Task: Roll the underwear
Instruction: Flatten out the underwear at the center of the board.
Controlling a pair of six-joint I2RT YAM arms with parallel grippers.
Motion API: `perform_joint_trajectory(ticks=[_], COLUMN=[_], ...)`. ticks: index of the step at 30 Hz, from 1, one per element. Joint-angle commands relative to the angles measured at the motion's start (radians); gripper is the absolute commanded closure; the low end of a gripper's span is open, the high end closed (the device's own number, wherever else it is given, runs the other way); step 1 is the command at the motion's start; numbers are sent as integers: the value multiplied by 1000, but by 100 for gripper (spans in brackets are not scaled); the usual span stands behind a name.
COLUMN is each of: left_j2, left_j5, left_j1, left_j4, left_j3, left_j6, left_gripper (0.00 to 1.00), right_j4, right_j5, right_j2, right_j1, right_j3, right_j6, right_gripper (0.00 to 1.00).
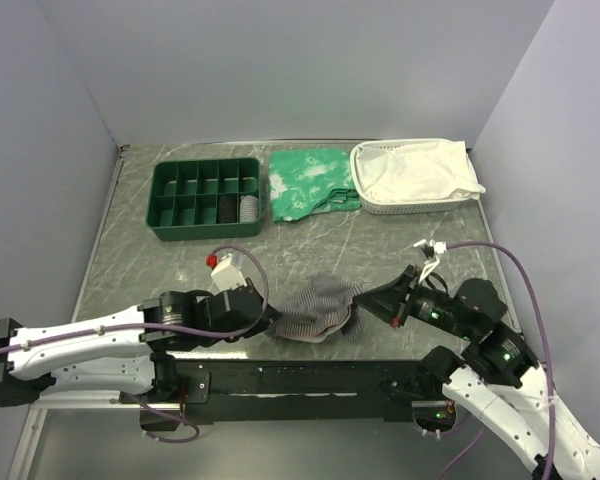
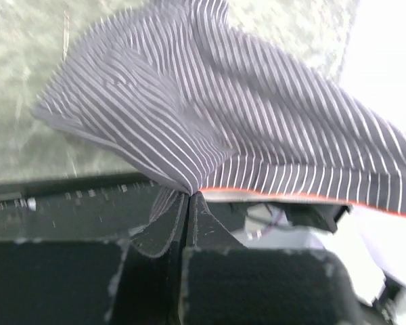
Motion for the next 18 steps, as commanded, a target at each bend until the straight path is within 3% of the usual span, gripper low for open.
perform_joint_trajectory(ticks=[1,5,9,13,15,17,18], left_j2=[-37,-40,-45,-83,-124,-161,-166], left_j5=[-86,-145,-206,-338,-372,-383,-369], left_j1=[-112,-214,-239,-223,-197,-124,-86], left_j4=[-155,-283,-368,-500,-532,-493,-444], left_j3=[135,244,312,278,234,194,153], left_j6=[-76,-142,-194,-318,-365,-332,-241], left_gripper=[99,99,99,99,99,99,99], right_j4=[36,35,-106,-252,-257,-240,-200], right_j5=[-287,-364,-256,23,73,85,79], right_j2=[-87,-158,-101,107,217,386,437], right_j1=[9,7,6,6,3,-16,-25], right_j3=[77,158,235,218,203,200,200], right_j6=[15,58,26,-35,-69,-102,-130], right_gripper=[100,100,100,100,100,100,100])
